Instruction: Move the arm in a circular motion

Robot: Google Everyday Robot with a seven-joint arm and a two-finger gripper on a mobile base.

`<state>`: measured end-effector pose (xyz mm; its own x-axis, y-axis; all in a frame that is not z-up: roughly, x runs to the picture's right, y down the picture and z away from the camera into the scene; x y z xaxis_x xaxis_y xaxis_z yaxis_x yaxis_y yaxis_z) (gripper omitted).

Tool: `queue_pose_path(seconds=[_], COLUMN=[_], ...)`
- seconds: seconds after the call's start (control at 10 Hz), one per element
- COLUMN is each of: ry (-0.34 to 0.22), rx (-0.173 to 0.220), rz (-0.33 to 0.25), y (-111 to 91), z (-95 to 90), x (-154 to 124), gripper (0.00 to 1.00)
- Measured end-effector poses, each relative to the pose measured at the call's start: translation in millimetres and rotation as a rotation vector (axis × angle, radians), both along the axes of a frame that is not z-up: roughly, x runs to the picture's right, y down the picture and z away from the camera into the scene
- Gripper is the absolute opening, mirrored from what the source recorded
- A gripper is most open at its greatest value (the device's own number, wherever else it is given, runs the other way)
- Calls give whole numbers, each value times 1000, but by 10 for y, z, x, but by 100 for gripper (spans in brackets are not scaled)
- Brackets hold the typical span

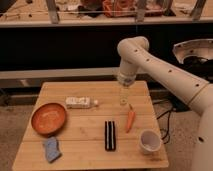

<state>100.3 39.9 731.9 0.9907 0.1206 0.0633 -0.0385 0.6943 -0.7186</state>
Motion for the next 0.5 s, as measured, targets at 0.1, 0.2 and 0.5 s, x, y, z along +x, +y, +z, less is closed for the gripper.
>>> queue_pose_path(seconds=[0.1, 0.2, 0.5], ry=[16, 40, 101], rx=[-3, -9, -25], rz=[15, 38, 91], y=[50, 144, 370], z=[-32, -89, -243], x=[83, 201, 429], gripper=[80, 80, 80])
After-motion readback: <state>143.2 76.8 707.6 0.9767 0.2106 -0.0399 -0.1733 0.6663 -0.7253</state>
